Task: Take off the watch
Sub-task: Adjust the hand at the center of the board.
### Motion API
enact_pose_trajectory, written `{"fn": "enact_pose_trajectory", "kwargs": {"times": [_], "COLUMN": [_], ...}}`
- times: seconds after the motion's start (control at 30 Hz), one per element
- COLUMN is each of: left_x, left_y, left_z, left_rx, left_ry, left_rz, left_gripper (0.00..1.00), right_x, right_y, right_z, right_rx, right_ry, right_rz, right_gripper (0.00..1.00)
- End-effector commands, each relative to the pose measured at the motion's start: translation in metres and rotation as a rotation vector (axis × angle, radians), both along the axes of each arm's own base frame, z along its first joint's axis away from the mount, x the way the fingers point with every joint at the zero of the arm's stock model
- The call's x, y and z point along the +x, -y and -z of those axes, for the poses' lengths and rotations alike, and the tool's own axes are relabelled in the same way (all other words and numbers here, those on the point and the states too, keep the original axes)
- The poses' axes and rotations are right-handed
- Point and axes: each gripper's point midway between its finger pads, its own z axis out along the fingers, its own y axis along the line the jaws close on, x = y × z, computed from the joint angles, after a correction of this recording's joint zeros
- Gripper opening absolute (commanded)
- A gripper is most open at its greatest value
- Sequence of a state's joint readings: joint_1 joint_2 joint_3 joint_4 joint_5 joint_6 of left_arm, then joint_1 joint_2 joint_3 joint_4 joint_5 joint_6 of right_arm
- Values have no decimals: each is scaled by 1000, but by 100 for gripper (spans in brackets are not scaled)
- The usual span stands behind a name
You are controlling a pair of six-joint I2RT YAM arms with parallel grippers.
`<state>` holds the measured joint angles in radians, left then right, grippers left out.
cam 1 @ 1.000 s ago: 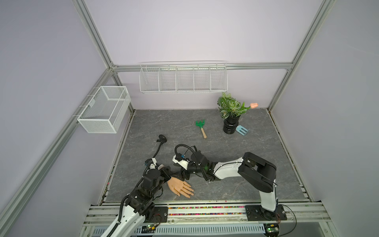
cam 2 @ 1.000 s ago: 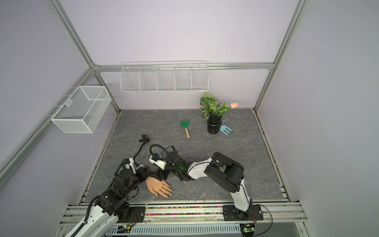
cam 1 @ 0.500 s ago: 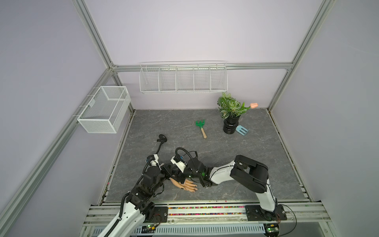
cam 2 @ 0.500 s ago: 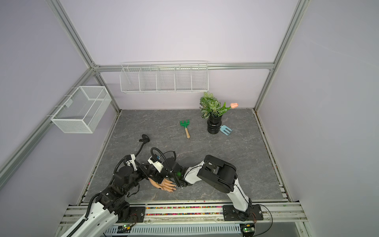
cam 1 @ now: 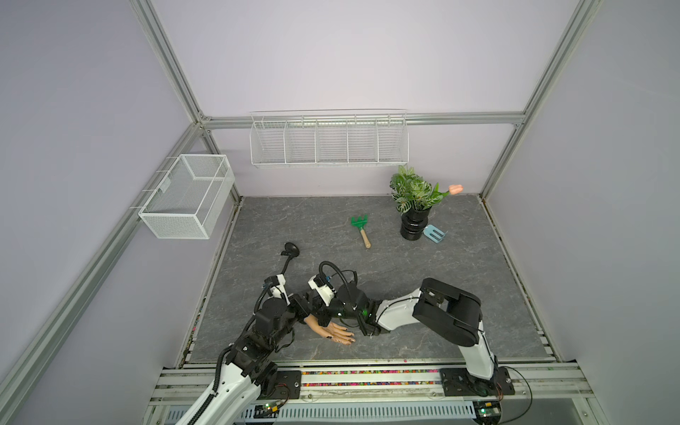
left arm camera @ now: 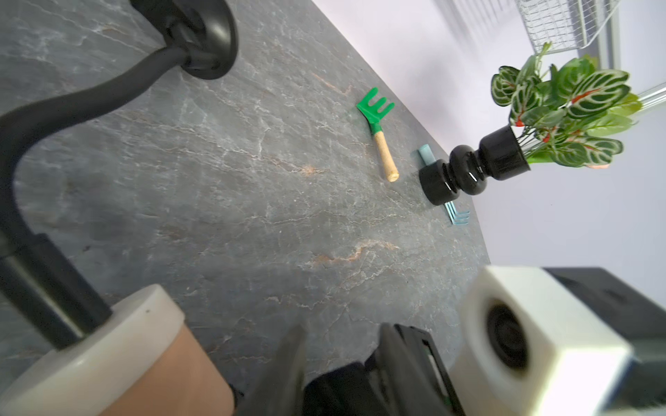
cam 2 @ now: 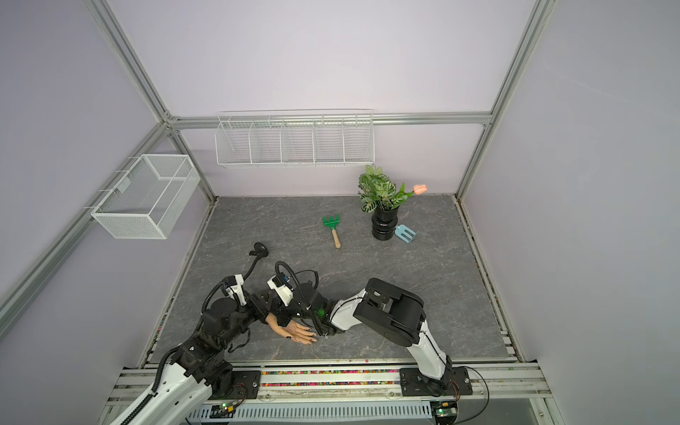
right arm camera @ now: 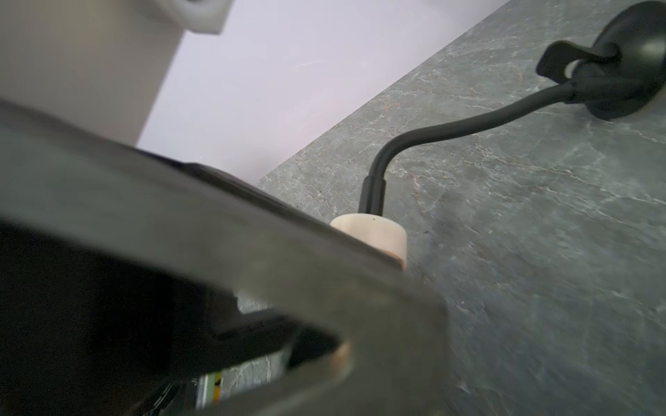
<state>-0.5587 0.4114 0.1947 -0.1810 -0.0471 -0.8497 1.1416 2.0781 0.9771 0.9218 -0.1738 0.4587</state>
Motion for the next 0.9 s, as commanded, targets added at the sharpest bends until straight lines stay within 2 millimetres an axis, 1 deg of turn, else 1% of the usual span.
{"fn": "enact_pose_trajectory", "kwargs": {"times": [0.0,0.03,0.1,0.13,0.17,0.27,0.33,0.37,0.43,0.53,0.57,0.63,0.73,0.87], "left_x": [2,1,2,2,3,6,7,8,5,5,5,6,7,10], "left_y": [5,5,5,9,12,26,39,44,60,77,82,91,100,110], "left_z": [-42,-49,-59,-63,-65,-54,-48,-47,-44,-28,-19,-6,11,22], "left_rx": [44,60,83,98,113,139,157,174,236,342,378,443,524,578], "left_ry": [151,181,214,234,248,223,207,215,264,295,297,310,331,353], "left_rz": [61,73,79,106,127,194,240,255,310,358,384,426,473,515], "left_gripper": [89,95,100,100,100,100,100,99,94,76,74,70,66,64], "right_x": [26,31,41,46,47,56,63,66,68,67,67,70,75,78], "right_y": [16,22,37,42,55,85,108,118,135,148,150,156,159,162], "right_z": [-10,-9,-8,-12,-3,-2,-6,-8,-10,-5,-4,3,7,10], "right_rx": [47,41,40,52,31,10,4,-4,-31,-56,-51,-21,19,25], "right_ry": [-59,-82,-141,-171,-197,-211,-206,-209,-223,-243,-259,-326,-394,-444], "right_rz": [113,132,163,178,192,257,304,321,344,337,336,339,334,343], "right_gripper": [6,7,7,7,7,7,6,7,7,7,7,6,7,7]}}
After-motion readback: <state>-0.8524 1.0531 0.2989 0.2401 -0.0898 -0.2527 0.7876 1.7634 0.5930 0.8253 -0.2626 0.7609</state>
